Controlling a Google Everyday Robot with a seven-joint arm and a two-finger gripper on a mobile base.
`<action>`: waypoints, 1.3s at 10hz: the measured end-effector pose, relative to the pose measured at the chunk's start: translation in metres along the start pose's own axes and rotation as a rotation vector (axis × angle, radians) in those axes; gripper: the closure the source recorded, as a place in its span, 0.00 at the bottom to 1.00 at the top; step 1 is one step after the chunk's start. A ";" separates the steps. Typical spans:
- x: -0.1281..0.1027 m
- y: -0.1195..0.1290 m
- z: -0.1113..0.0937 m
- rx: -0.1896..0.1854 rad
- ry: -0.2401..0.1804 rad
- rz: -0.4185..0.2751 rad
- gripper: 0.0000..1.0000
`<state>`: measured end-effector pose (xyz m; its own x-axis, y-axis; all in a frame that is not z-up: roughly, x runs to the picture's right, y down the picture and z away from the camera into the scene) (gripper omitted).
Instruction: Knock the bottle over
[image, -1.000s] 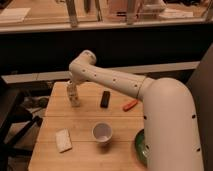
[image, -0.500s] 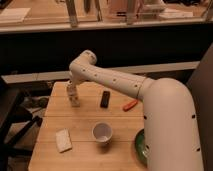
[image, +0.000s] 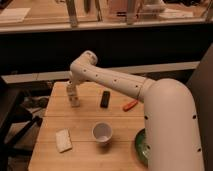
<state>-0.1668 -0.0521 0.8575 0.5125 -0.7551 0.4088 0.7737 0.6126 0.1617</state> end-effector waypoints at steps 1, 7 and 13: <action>0.001 0.002 0.000 0.008 -0.005 -0.005 1.00; -0.001 0.000 0.002 0.029 -0.015 -0.028 1.00; -0.002 -0.006 0.007 0.055 -0.027 -0.055 1.00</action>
<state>-0.1751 -0.0530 0.8618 0.4590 -0.7817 0.4221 0.7782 0.5830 0.2335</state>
